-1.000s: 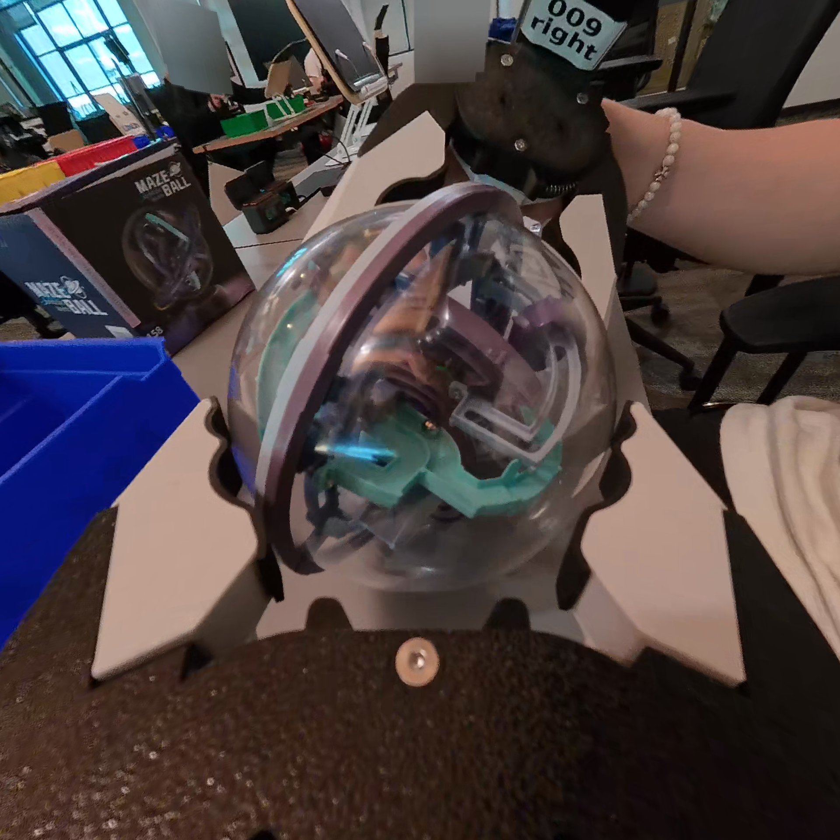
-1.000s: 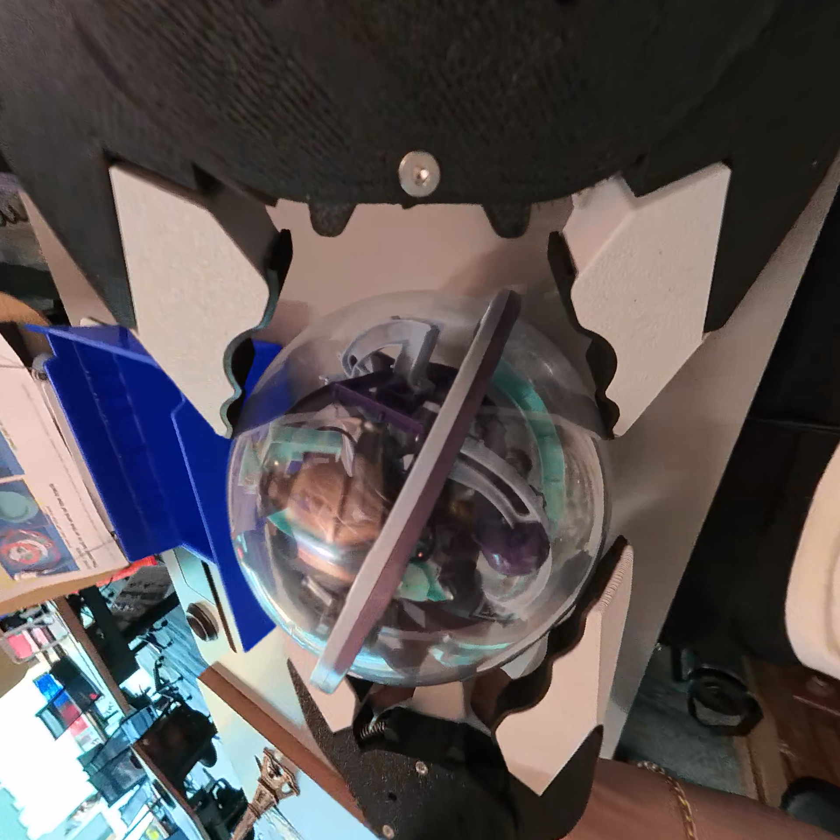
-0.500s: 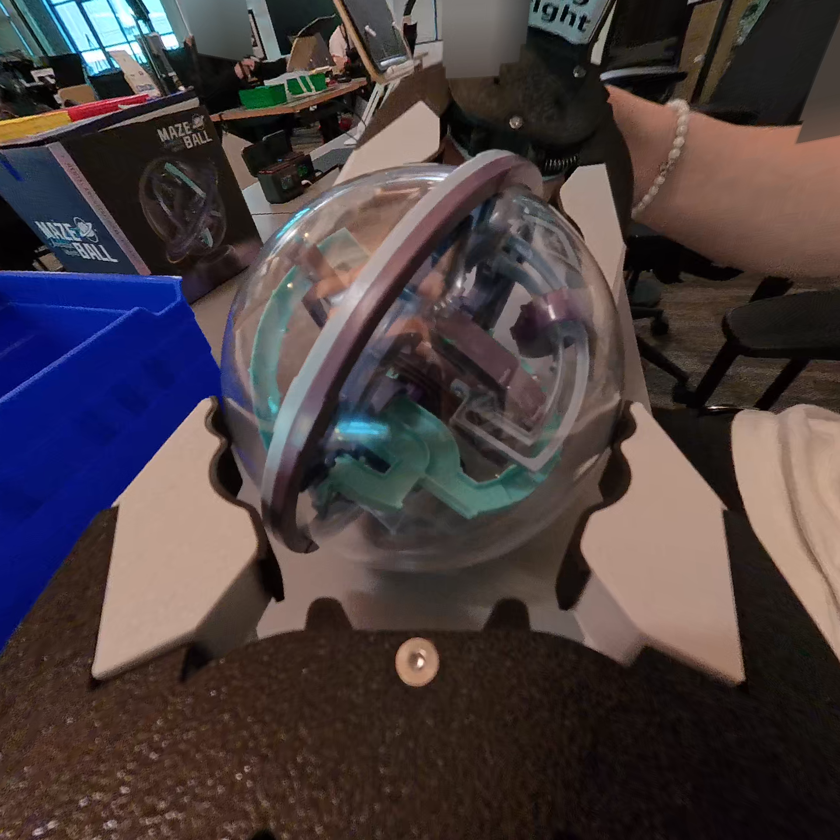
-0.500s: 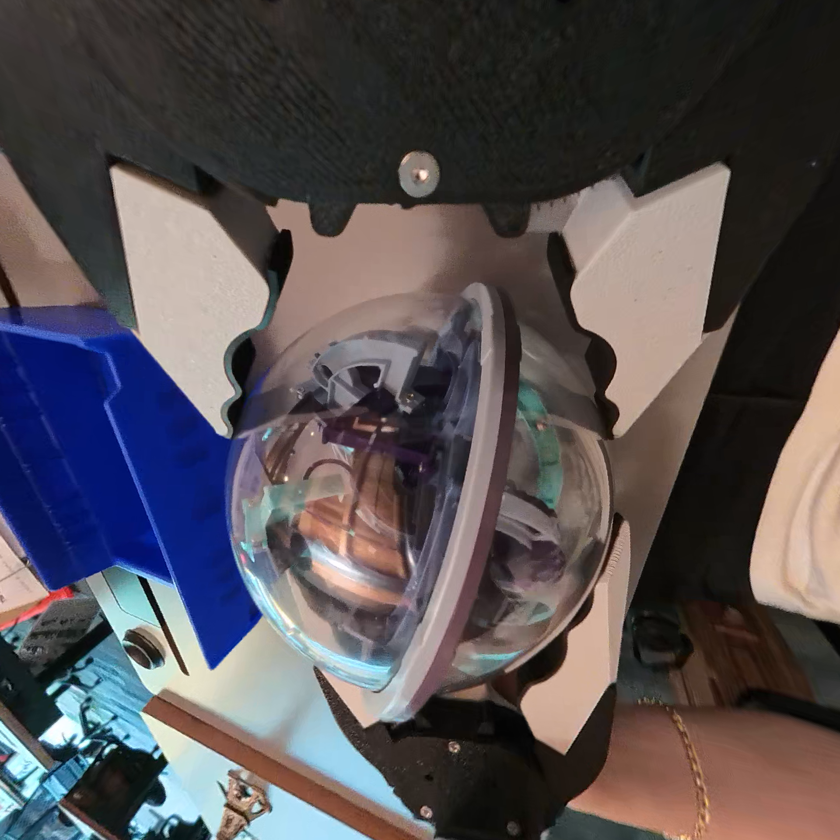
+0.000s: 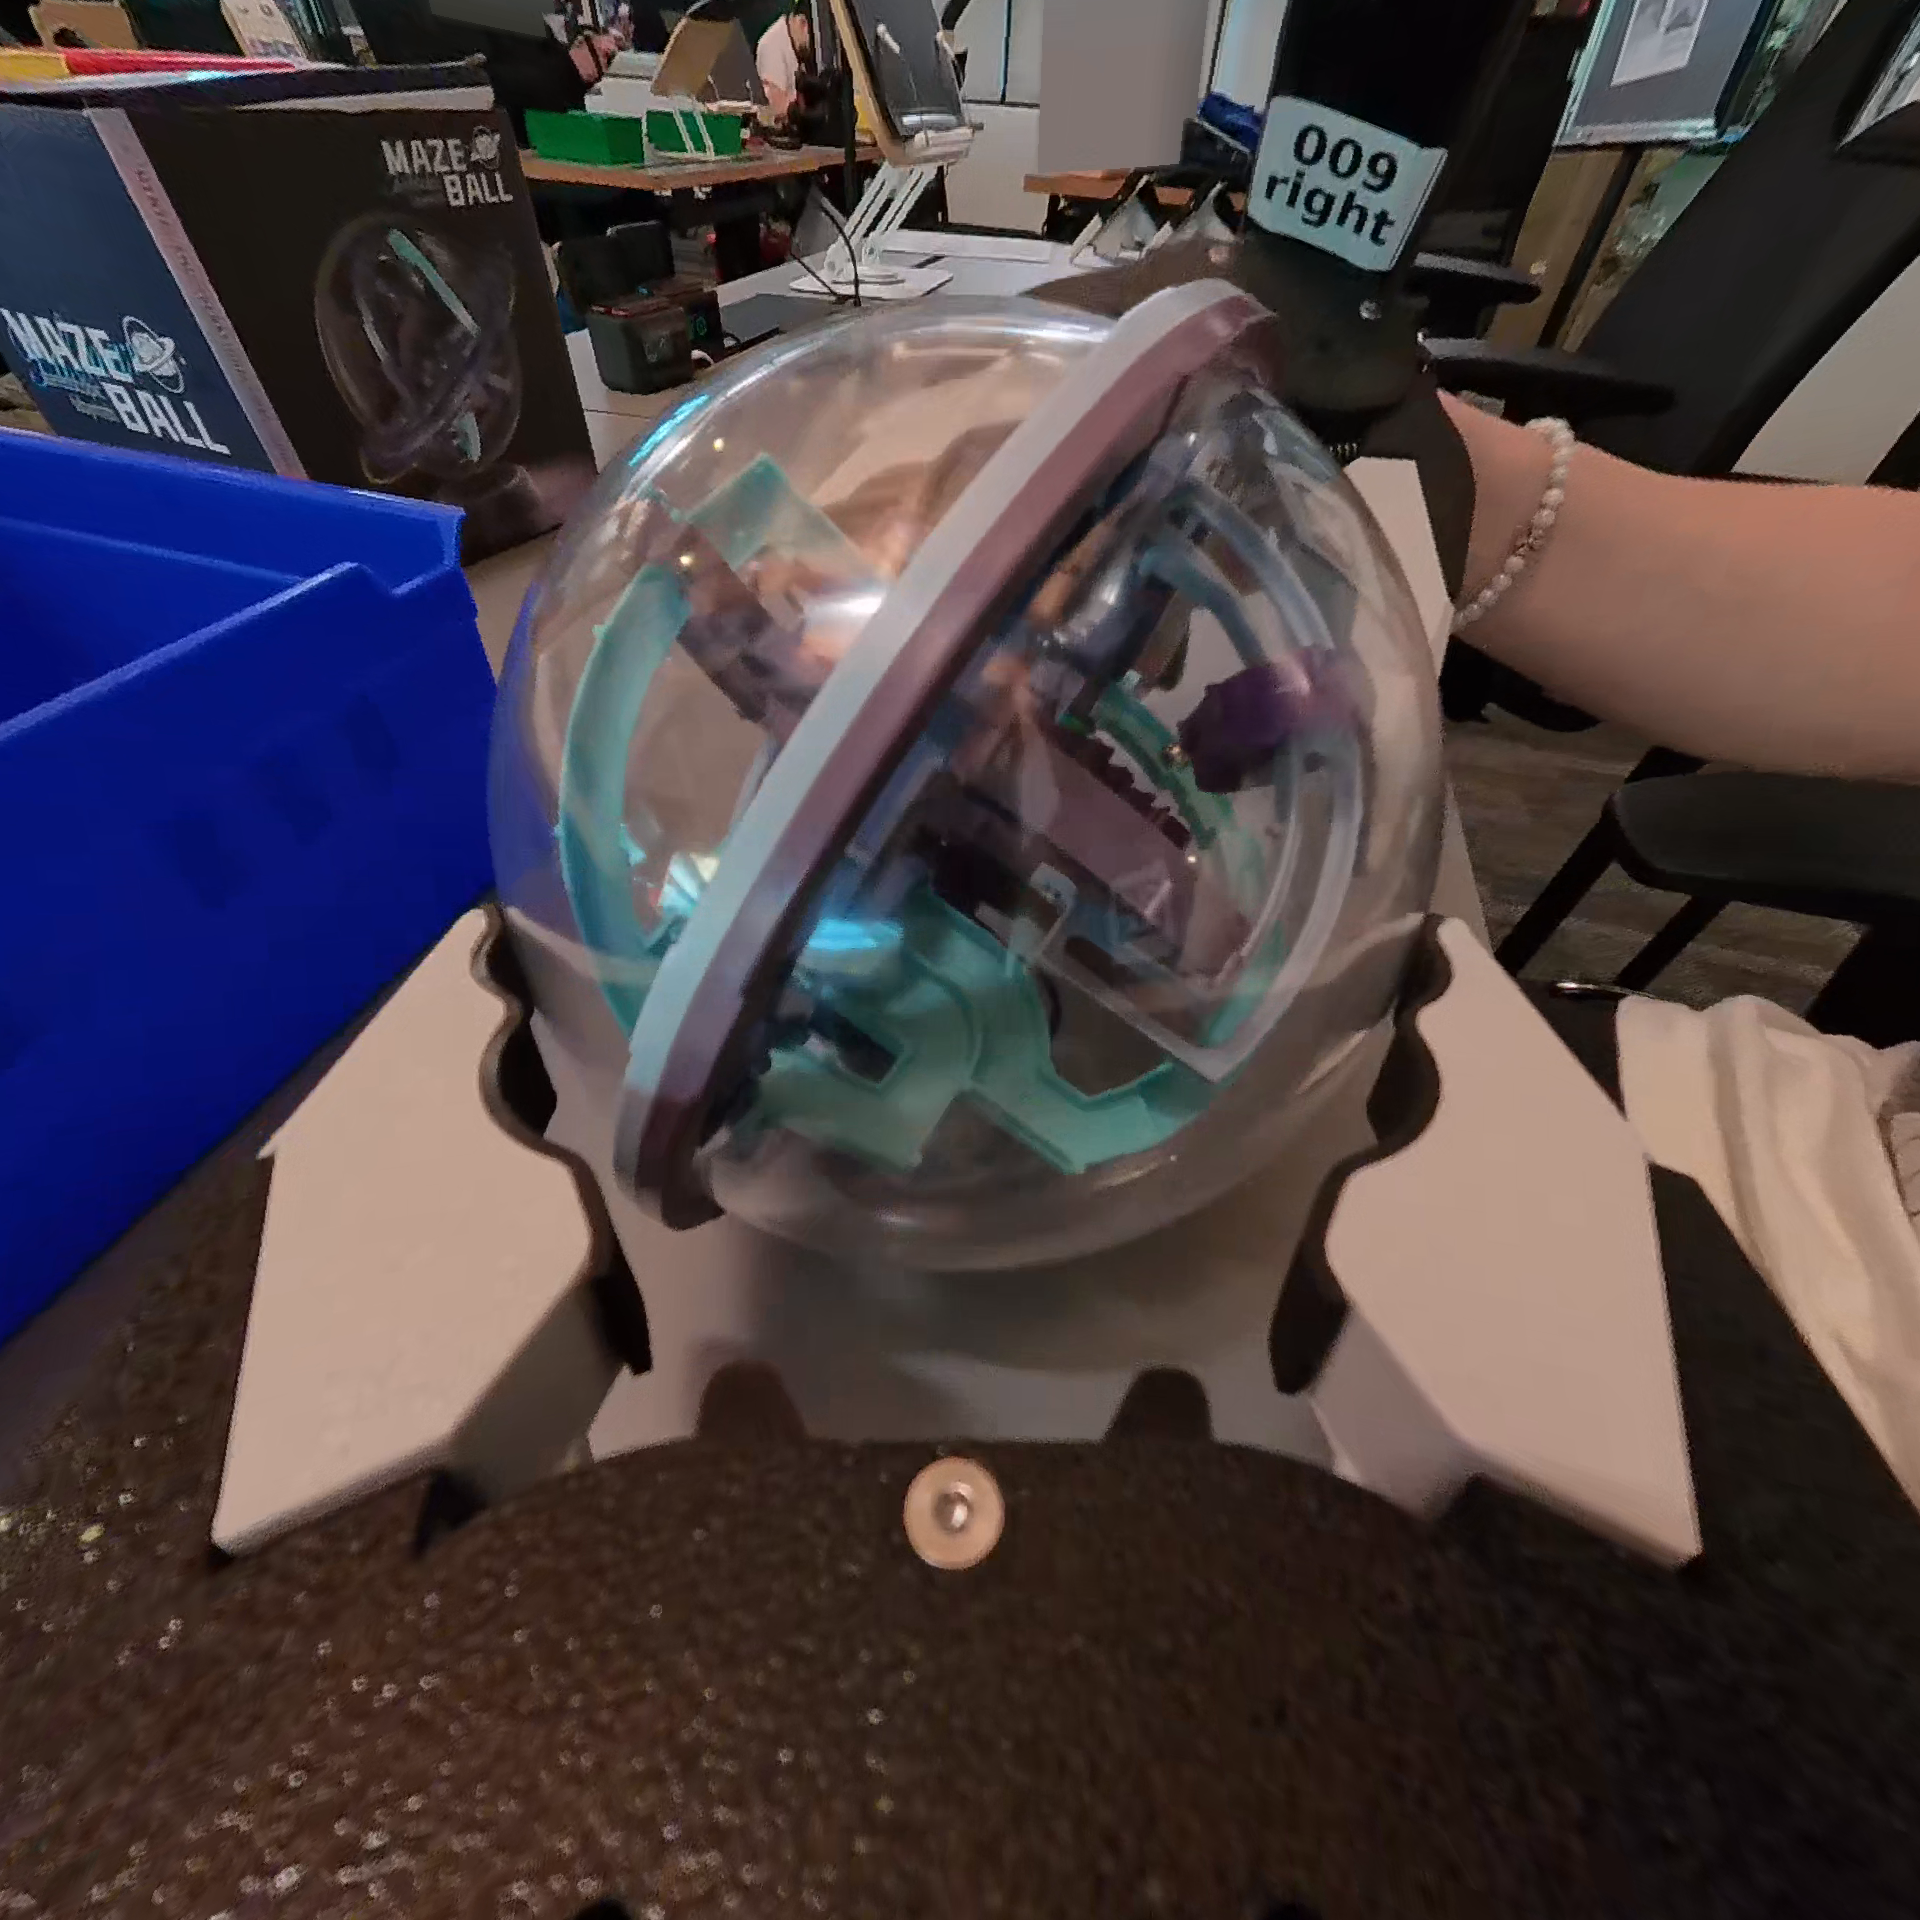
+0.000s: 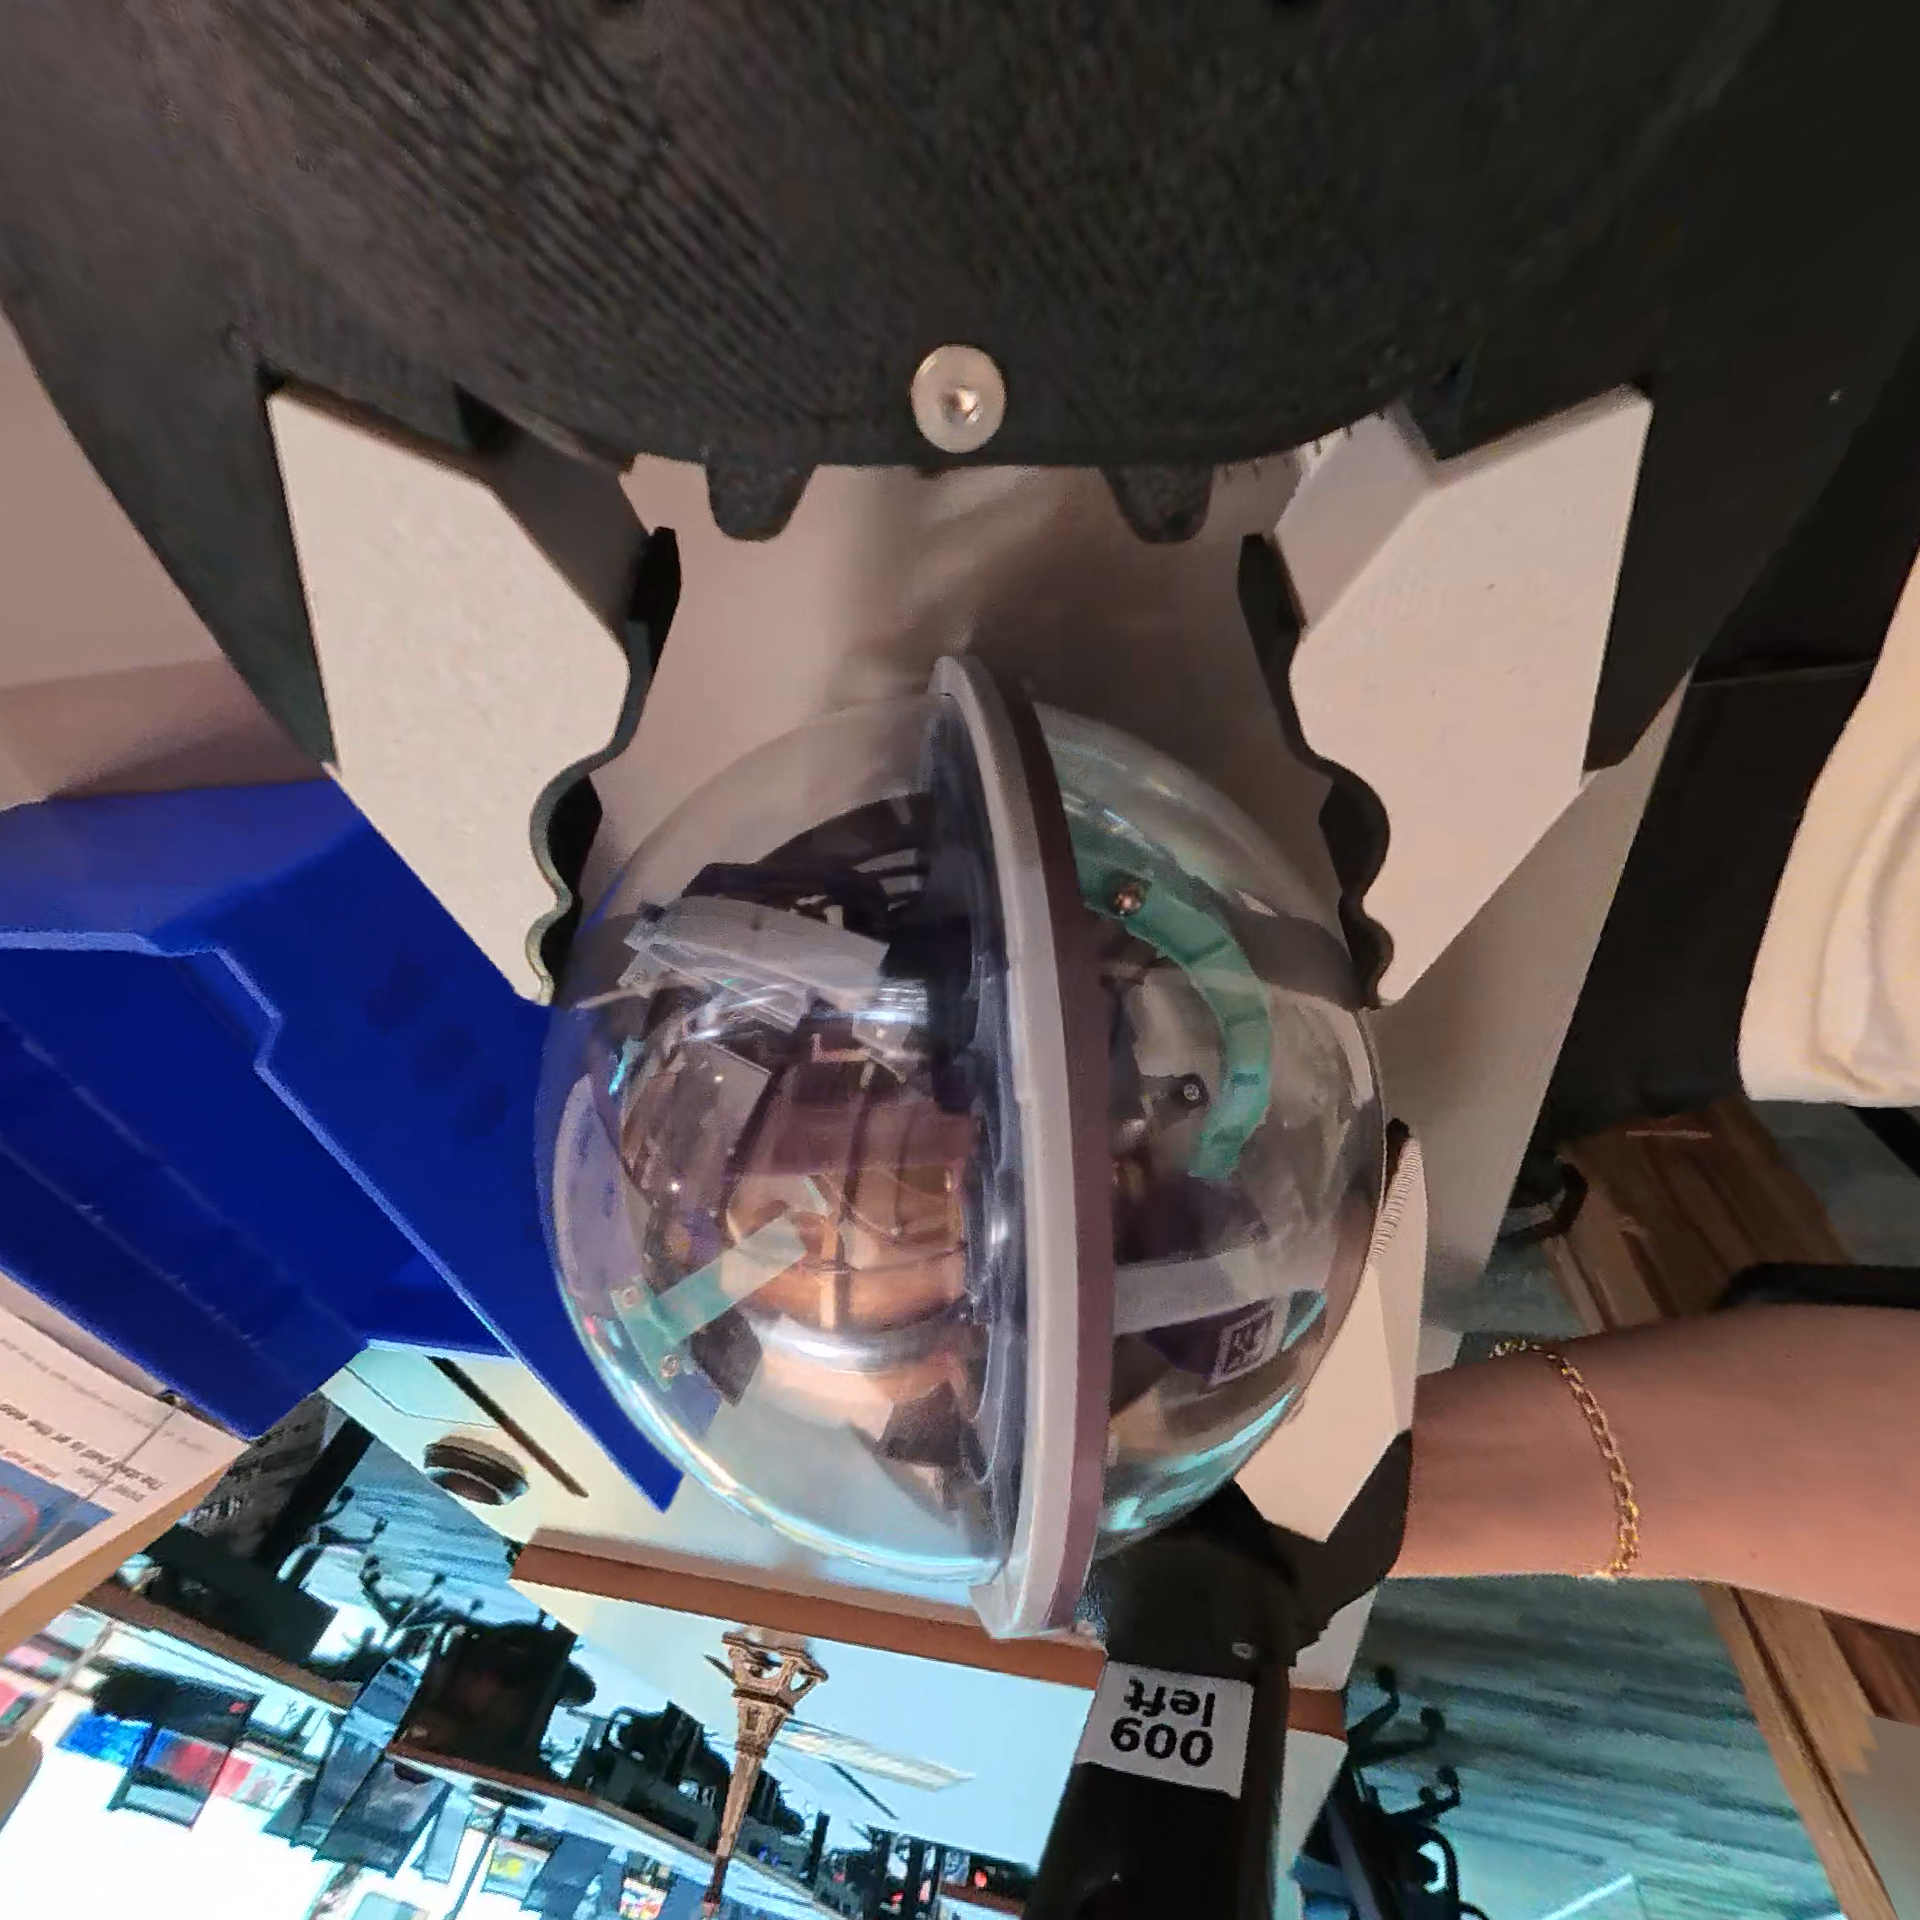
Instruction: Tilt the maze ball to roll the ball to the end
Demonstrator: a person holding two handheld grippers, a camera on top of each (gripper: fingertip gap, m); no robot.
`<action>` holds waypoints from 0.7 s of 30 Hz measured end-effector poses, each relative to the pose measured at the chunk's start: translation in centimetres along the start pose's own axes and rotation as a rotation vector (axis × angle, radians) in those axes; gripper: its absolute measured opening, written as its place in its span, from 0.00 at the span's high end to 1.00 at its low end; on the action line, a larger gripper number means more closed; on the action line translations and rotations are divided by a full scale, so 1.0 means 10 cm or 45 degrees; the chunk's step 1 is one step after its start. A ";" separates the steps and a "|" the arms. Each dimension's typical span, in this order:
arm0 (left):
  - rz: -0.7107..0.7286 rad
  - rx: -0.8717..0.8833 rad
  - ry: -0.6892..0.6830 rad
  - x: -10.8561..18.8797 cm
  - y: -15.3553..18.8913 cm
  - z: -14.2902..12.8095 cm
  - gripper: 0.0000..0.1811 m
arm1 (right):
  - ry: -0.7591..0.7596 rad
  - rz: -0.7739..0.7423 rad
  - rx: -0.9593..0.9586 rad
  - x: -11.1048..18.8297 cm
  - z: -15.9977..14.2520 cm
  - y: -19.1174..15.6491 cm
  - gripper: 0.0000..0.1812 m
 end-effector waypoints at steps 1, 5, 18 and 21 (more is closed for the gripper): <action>-0.005 0.010 0.007 0.00 -0.01 0.00 0.14 | 0.008 -0.006 -0.013 0.00 -0.01 0.00 0.22; -0.016 0.028 0.002 -0.01 -0.03 0.02 0.14 | 0.031 -0.018 -0.045 0.01 -0.02 0.01 0.22; 0.024 -0.056 -0.126 -0.08 -0.10 0.25 0.13 | 0.041 0.007 -0.151 -0.01 -0.04 0.14 0.22; 0.018 -0.004 -0.167 -0.09 -0.12 0.28 0.13 | 0.107 0.011 -0.215 -0.02 -0.07 0.15 0.21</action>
Point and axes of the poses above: each gripper's, where its closed fingertips meet, x back along the fingers, z out of its top, y = z × x across the jaws, the point moved 8 cm from there along x, back along the fingers, and after that the axes turned 1 degree about y, right-handed, at the moved point
